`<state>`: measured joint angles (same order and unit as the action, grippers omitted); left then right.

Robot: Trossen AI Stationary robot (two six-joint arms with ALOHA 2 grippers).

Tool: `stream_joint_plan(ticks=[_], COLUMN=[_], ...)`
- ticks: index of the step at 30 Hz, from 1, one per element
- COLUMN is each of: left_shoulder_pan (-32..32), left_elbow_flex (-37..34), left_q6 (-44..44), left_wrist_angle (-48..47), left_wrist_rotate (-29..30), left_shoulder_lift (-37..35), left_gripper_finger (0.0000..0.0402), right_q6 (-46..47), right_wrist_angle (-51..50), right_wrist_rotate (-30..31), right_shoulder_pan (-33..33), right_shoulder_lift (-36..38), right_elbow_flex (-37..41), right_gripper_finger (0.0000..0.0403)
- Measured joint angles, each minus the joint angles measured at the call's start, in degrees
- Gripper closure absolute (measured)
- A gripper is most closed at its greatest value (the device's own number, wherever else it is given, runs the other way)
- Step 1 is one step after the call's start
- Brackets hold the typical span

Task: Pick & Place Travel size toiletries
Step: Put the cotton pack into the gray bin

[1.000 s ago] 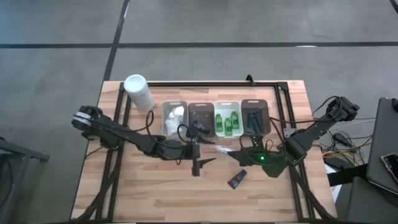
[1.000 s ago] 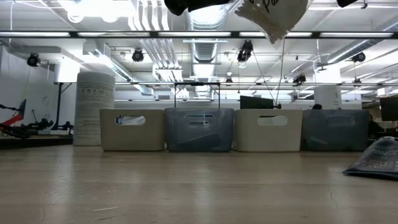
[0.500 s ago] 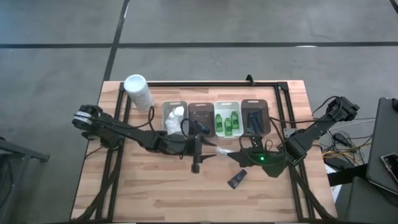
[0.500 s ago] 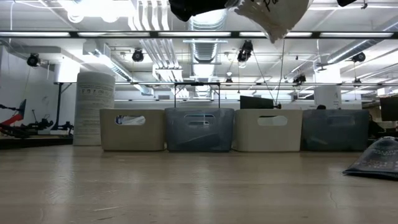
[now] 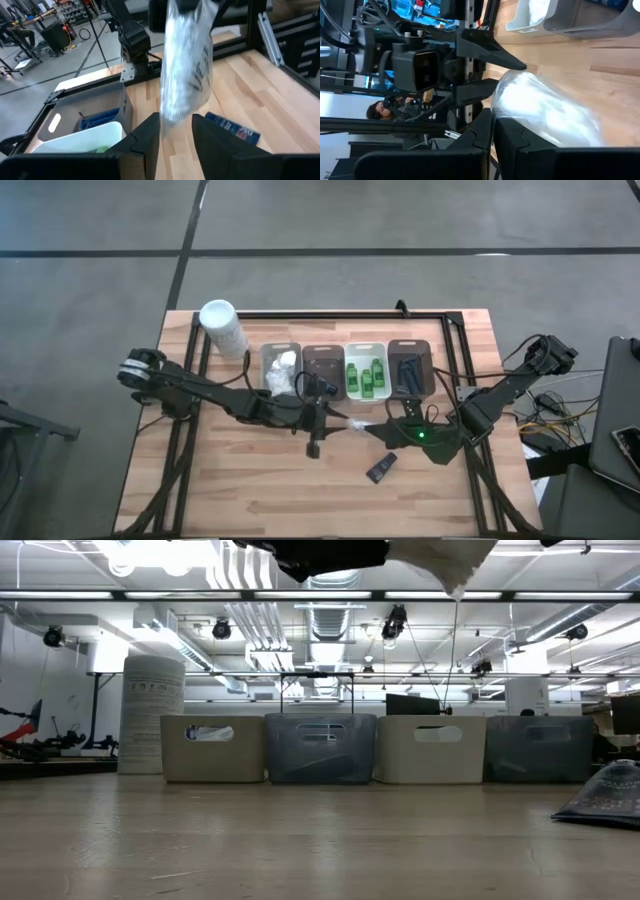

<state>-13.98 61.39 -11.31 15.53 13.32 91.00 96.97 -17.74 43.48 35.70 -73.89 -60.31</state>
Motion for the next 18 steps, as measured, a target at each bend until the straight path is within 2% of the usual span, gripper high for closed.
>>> stream_joint_plan(ticks=[11, 18], left_shoulder_pan=[0.11, 0.02], left_elbow_flex=[1.06, 1.7], left_q6=[0.89, 1.95], left_wrist_angle=[0.22, 0.15], left_wrist_rotate=[-0.48, -3.28], left_shoulder_lift=[-0.02, -0.02], left_gripper_finger=[0.0321, 0.0339], right_q6=[0.3, 0.44], right_wrist_angle=[0.07, 0.07], right_wrist_rotate=[0.0, -0.02], right_shoulder_pan=[0.02, 0.02], right_shoulder_lift=[0.0, 0.0], right_elbow_flex=[-0.02, 0.0], right_gripper_finger=[0.0394, 0.0394])
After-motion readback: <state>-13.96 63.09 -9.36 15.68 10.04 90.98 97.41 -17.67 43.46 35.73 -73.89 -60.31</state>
